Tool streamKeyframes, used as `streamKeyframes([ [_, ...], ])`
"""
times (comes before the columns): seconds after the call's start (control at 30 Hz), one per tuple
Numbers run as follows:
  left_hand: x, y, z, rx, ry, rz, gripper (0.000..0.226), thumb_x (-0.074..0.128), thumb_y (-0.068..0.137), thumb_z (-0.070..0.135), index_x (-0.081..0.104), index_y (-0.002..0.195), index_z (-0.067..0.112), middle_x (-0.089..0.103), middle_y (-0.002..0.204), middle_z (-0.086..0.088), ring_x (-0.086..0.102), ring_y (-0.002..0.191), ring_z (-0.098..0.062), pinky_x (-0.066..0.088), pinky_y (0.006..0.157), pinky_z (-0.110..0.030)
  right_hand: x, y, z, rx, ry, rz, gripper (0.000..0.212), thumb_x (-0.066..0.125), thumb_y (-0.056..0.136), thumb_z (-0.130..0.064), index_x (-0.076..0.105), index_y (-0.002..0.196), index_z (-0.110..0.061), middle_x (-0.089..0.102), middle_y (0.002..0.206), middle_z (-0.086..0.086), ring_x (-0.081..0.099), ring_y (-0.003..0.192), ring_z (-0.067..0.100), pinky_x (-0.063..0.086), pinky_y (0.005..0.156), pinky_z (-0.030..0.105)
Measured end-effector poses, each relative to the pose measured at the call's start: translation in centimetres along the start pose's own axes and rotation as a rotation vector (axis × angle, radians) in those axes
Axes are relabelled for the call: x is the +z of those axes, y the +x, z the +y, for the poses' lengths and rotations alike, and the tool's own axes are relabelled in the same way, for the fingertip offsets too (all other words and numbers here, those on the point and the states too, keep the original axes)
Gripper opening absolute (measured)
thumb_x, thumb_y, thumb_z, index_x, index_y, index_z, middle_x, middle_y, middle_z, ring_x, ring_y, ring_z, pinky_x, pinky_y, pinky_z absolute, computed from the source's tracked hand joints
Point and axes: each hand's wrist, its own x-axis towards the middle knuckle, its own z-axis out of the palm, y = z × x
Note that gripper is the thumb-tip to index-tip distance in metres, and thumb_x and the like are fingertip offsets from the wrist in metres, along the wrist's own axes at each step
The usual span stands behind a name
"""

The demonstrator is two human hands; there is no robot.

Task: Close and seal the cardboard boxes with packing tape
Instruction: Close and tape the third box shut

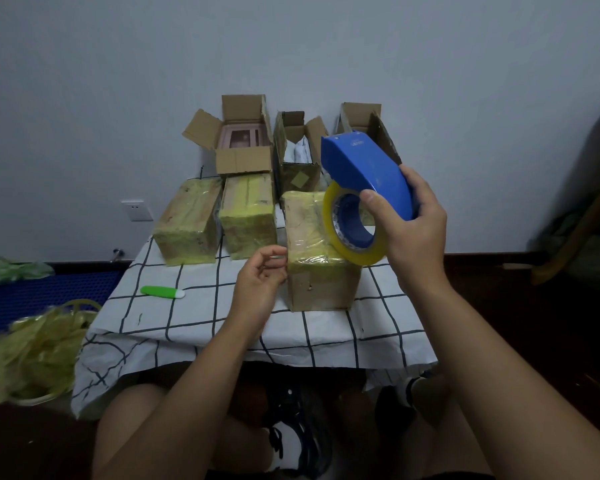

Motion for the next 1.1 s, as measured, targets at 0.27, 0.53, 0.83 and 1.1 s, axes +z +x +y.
streamKeyframes([
  [0.27,0.8,0.1,0.0,0.754,0.793,0.066,0.002,0.071,0.086,0.01,0.071,0.088,0.009,0.062,0.092,-0.002,0.05,0.092,-0.016,0.035,0.08,-0.014,0.0,0.1,0.1,0.01,0.017,0.008,0.061,0.077,0.084,-0.04,0.053,0.137,-0.022,0.056,0.124,-0.004,0.06,0.11,0.014,0.057,0.087,0.027],
  [0.53,0.9,0.3,0.9,0.86,1.059,-0.03,0.03,0.058,0.091,0.034,0.067,0.111,0.014,0.061,0.111,-0.002,0.051,0.104,-0.021,0.037,0.087,-0.033,-0.1,0.0,0.1,0.011,0.018,0.015,0.062,0.076,0.084,-0.04,0.051,0.139,-0.023,0.055,0.127,-0.005,0.059,0.111,0.012,0.057,0.086,0.023],
  [0.83,1.3,0.6,1.4,0.836,1.004,-0.125,0.014,0.054,0.091,0.02,0.062,0.082,0.012,0.056,0.081,0.0,0.051,0.077,-0.022,0.027,0.068,-0.026,-1.8,0.9,-1.4,0.018,0.069,0.155,0.064,0.08,0.078,-0.043,0.057,0.133,-0.019,0.061,0.125,-0.004,0.061,0.112,0.011,0.057,0.091,0.032],
  [1.1,3.1,-1.5,5.3,0.379,1.315,-0.217,0.076,0.035,0.083,0.079,0.047,0.134,0.024,0.047,0.131,0.003,0.043,0.118,-0.018,0.039,0.1,-0.038,-4.0,1.3,-2.8,0.014,0.115,0.263,0.054,0.08,0.08,-0.036,0.059,0.128,-0.021,0.062,0.117,-0.005,0.063,0.104,0.009,0.053,0.079,0.017],
])
